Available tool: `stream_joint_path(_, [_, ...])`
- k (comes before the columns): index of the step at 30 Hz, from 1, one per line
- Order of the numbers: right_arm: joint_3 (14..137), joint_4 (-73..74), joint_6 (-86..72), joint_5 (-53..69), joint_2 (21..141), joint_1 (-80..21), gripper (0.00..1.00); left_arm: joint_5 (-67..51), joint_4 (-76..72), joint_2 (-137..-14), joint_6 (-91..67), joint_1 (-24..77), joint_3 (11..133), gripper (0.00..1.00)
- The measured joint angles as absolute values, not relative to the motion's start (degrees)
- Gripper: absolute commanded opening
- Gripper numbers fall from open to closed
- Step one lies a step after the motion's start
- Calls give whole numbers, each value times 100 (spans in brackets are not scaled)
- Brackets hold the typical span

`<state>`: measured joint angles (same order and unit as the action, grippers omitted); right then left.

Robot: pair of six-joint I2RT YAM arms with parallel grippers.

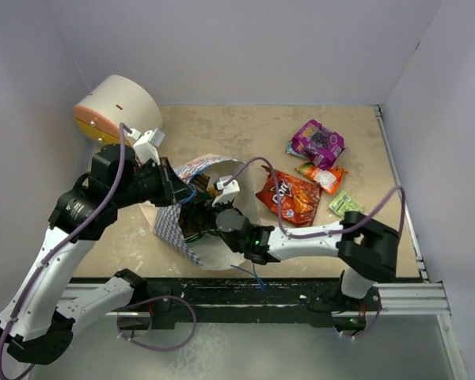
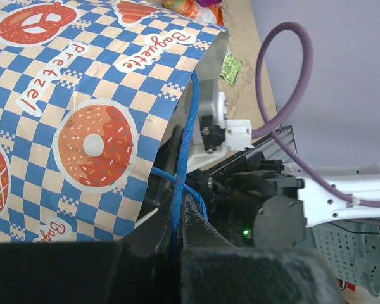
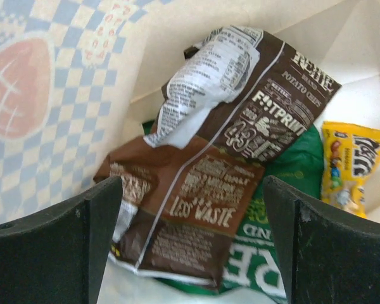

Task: Take the snacks out of the paper bag
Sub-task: Take out the snack from the paper bag.

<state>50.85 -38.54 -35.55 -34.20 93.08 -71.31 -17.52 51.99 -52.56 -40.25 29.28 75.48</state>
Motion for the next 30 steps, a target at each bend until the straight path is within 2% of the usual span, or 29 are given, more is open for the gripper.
stream_joint_path(6, [5986,-4235,-4215,-3968,10422,-7133,91,-1737,5201,-5500,-4097,2928,7708,0])
stream_joint_path(18, [7765,-3656,-5124,-4401,11977,-6956,65,-1708,5214,-5662,-4097,2928,7822,0])
stream_joint_path(22, [8077,-3295,-5273,-4263,12300,-6770,44,-1667,5258,-5662,-4097,2928,7822,0])
stream_joint_path(26, [8132,-3284,-5286,-3870,12348,-6670,18,-1542,5328,-5655,-4099,2926,7822,0])
stream_joint_path(28, [8130,-3308,-5214,-3616,12346,-6641,8,-1483,5336,-5638,-4099,2926,7822,0])
stream_joint_path(30, [8121,-3317,-5153,-3413,12317,-6626,4,-1426,5339,-5599,-4104,2926,7822,0])
